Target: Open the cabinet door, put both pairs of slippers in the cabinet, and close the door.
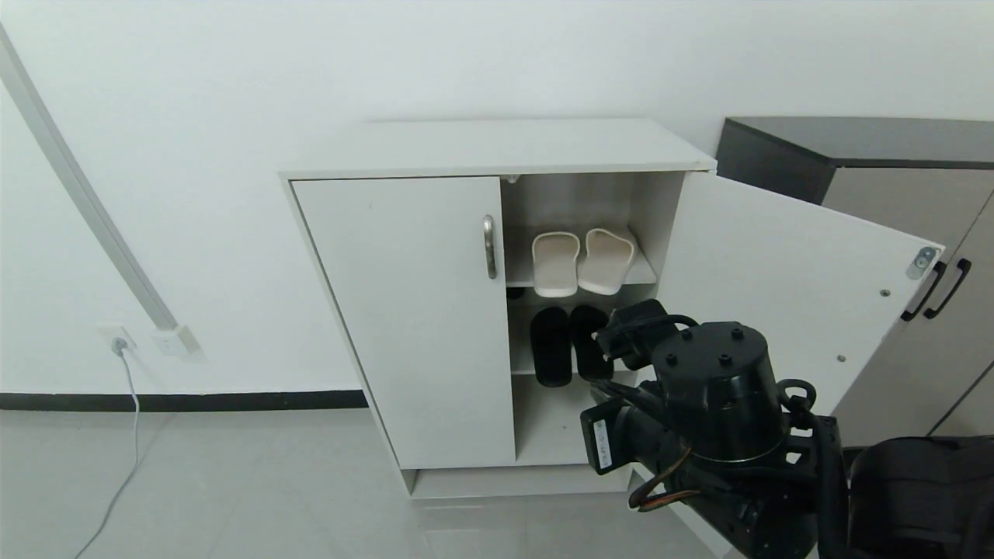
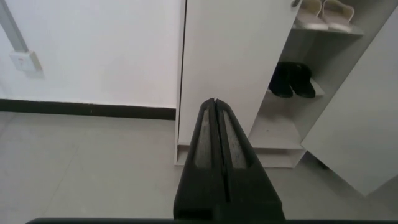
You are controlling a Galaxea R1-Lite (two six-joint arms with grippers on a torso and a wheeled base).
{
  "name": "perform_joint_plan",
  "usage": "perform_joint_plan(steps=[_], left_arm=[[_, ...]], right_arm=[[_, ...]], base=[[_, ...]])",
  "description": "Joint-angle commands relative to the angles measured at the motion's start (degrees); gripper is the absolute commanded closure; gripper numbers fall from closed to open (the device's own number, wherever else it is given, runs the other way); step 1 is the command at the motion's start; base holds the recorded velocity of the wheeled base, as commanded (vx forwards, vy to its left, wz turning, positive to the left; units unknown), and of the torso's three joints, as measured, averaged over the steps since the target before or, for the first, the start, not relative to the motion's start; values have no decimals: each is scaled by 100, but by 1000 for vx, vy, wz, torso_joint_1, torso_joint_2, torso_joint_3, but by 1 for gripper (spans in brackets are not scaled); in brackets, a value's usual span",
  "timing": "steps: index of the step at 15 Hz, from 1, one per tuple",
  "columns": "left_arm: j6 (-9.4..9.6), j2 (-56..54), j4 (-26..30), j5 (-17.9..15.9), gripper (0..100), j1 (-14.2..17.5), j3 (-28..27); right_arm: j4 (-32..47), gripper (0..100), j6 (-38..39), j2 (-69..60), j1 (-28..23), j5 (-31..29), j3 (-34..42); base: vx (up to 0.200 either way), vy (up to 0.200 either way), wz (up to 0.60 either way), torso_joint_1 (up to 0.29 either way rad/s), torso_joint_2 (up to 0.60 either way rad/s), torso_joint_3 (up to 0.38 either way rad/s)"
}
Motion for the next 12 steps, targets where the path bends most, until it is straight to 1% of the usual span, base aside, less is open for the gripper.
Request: perform_joint_plan(steps=[1, 6, 12], left_arm=[[-2, 9, -1, -3, 100, 4, -1], [-2, 9, -1, -3, 100, 4, -1], [-11, 9, -1, -3, 100, 4, -1]], right_arm=[[-1, 100, -1, 14, -2, 1, -4], [-1, 100, -1, 23, -2, 1, -4], [-1, 100, -1, 14, -2, 1, 5]], base=[[0, 0, 0, 129, -466, -339], [0, 0, 0, 155, -477, -324], [0, 0, 0, 192, -506, -313]])
